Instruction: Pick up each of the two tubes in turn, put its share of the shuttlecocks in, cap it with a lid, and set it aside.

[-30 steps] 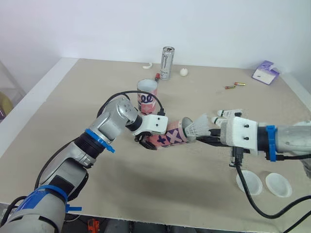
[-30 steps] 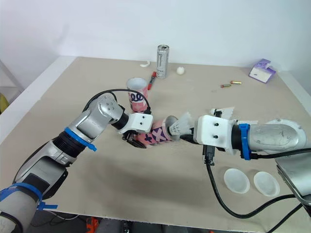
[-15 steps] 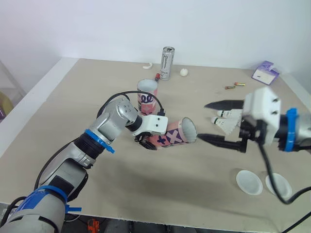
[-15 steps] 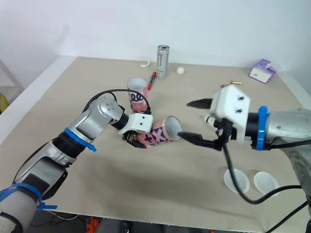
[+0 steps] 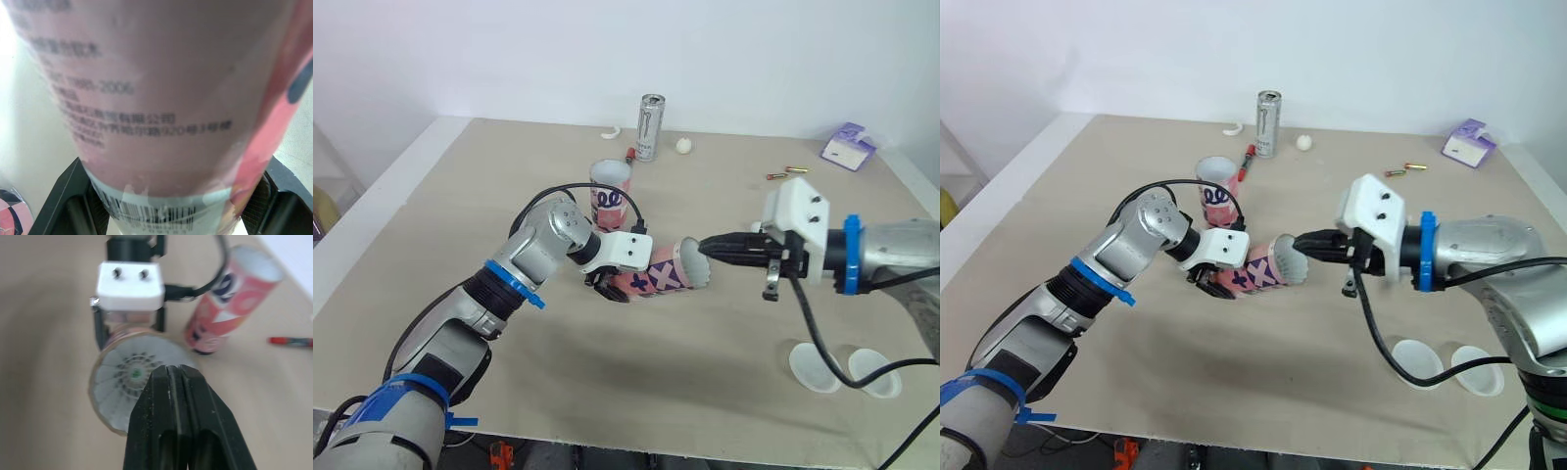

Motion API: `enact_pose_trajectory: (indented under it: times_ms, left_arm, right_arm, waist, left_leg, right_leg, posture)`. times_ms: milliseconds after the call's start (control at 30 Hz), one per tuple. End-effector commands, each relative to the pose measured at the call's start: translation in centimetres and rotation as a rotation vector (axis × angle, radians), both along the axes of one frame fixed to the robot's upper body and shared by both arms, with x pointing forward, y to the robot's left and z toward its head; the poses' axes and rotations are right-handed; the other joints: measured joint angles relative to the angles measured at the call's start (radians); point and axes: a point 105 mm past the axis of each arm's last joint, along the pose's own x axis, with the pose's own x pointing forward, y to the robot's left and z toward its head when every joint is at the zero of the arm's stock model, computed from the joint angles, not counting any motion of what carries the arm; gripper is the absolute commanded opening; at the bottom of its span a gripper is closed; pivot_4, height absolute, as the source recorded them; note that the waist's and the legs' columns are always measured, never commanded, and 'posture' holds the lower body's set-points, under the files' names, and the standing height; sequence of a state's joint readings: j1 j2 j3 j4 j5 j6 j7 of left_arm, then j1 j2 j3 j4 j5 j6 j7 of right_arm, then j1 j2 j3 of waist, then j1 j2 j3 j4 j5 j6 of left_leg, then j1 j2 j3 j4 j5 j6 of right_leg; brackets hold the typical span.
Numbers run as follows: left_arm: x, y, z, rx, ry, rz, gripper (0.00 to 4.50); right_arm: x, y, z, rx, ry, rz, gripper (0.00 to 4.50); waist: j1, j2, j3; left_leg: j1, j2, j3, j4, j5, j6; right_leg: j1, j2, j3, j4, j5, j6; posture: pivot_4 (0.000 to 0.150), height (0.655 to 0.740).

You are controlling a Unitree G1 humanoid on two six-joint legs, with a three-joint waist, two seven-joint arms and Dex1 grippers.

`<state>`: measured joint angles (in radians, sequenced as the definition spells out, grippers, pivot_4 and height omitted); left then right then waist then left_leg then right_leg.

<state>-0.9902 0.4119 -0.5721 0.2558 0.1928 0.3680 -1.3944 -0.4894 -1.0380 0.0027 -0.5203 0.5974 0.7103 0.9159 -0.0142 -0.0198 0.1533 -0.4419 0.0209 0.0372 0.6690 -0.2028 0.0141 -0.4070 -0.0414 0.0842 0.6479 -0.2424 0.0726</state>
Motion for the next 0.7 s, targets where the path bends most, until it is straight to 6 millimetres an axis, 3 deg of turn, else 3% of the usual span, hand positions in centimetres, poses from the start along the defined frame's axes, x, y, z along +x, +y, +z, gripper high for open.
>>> enact_pose_trajectory:
  times_ms: [33,333,500,700]
  left_arm:
    - [-0.3,-0.4,-0.6,0.013,0.003,-0.014,2.91]
    - [-0.3,-0.5,-0.8,0.006,0.007,-0.011,2.91]
    - [-0.2,-0.5,-0.8,0.006,0.005,-0.007,2.91]
    - [-0.2,-0.4,-0.8,0.004,0.005,-0.001,2.91]
  right_arm:
    - [-0.1,1.3,-0.2,-0.076,-0.030,0.054,0.08]
    - [2.5,2.7,-2.4,-0.282,0.007,0.101,0.08]
    - [3.9,5.3,-3.6,-0.321,0.056,0.176,0.08]
    - [4.5,6.2,-4.7,-0.350,0.093,0.224,0.08]
  waist:
    - [0.000,0.000,0.000]
    - [0.000,0.000,0.000]
    - [-0.004,0.000,0.000]
    - [-0.008,-0.001,-0.001]
  left_leg:
    - [0.000,0.000,0.000,0.000,0.000,0.000]
    - [0.000,0.000,0.000,0.001,0.000,0.000]
    - [0.001,0.001,0.001,0.001,0.000,0.000]
    - [0.005,0.006,0.002,0.001,0.001,0.000]
  right_leg:
    - [0.000,0.000,0.000,0.000,0.000,-0.001]
    - [-0.001,0.000,-0.001,0.000,0.001,-0.001]
    - [-0.001,0.001,-0.001,0.001,0.004,-0.006]
    - [0.000,0.006,-0.001,0.002,0.005,-0.005]
  posture:
    - [0.150,0.7400]
    - [0.150,0.7400]
    - [0.150,0.7400]
    - [0.150,0.7400]
